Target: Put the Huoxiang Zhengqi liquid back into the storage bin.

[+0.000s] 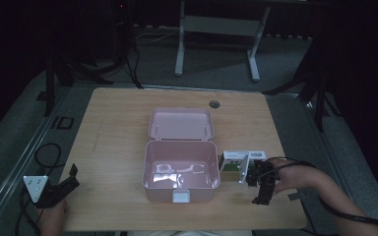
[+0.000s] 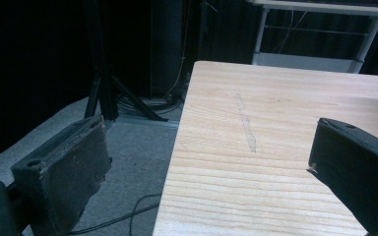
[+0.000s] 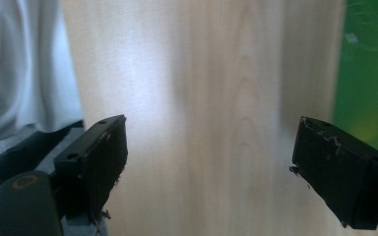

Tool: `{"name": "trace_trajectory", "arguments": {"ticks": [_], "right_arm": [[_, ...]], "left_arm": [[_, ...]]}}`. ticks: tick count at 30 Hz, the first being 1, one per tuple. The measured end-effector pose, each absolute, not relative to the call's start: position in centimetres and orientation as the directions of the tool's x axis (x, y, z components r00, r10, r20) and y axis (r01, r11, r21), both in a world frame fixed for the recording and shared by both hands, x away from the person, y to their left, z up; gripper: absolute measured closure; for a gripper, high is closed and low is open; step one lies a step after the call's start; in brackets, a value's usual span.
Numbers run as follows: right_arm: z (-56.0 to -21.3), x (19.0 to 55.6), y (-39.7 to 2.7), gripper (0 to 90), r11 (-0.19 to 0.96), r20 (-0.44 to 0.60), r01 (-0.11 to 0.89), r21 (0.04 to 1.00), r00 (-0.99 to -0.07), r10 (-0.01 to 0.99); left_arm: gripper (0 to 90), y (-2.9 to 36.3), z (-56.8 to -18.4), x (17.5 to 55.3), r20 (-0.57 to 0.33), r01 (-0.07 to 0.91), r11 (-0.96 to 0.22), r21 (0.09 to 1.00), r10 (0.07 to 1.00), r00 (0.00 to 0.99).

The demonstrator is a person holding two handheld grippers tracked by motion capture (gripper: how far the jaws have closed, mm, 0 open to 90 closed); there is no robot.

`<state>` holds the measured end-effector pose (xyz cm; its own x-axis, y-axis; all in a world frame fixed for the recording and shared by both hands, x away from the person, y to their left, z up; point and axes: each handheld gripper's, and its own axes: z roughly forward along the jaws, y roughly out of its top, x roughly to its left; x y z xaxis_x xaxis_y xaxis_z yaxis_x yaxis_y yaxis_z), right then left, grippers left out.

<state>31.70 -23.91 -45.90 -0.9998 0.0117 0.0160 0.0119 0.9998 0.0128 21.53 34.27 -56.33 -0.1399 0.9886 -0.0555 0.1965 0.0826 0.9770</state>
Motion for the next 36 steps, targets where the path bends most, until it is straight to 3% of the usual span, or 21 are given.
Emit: {"name": "trace_trajectory", "arguments": {"ticks": [22,34,36], "right_arm": [[-39.7,35.0,-23.1,17.4,0.999,-0.073,-0.002,0.039,-0.997,0.000],[-40.3,38.4,-22.5,23.3,0.999,-0.069,0.017,0.029,-0.997,0.019],[-40.7,38.8,-22.4,29.2,1.000,-0.070,0.014,0.020,-0.997,0.015]], "left_arm": [[2.1,34.3,-56.3,21.6,-0.059,0.201,0.085,0.976,0.989,-0.135],[2.1,34.3,-56.3,21.6,-0.060,0.202,0.086,0.976,0.989,-0.132],[2.1,34.4,-56.3,21.6,-0.060,0.202,0.086,0.976,0.989,-0.132]]}}
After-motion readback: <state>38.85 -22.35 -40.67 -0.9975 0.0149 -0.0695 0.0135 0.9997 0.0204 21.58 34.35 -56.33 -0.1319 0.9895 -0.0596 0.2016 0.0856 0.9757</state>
